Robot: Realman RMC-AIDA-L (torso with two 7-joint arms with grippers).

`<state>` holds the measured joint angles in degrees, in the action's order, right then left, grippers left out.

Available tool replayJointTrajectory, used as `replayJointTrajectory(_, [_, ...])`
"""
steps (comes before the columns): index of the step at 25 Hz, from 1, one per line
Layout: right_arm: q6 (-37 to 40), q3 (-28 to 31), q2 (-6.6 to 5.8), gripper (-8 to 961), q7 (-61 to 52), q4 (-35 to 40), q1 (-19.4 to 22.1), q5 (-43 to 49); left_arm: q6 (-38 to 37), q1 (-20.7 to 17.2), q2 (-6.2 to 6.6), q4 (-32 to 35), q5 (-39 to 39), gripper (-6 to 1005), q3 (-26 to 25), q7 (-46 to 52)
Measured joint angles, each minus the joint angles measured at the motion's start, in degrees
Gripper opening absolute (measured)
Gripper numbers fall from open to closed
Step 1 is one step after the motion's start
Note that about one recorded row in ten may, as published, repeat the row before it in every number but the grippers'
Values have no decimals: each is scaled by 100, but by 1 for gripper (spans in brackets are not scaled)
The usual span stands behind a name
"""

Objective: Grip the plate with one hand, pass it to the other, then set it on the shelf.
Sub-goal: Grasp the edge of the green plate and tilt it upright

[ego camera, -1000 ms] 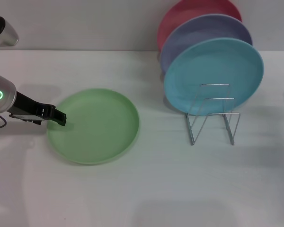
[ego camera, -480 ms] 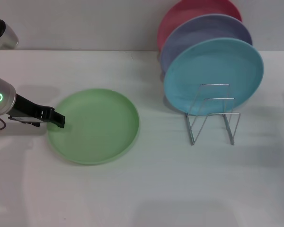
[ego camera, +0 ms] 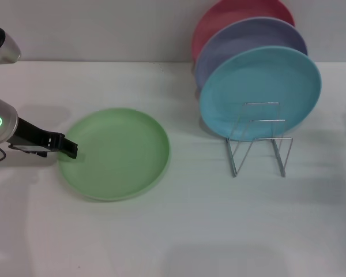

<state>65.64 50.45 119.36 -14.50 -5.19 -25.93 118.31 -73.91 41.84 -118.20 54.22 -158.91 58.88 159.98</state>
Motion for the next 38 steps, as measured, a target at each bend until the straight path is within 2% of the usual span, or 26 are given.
replayJointTrajectory(28, [-8,0,0,611,0,0,9,-1,27,-14,-20,-70,42,576,62,-1])
replayJointTrajectory(38, [-8,39,0,611,0,9,40,-34,75,-26,-28,-114,46,210,89,-14])
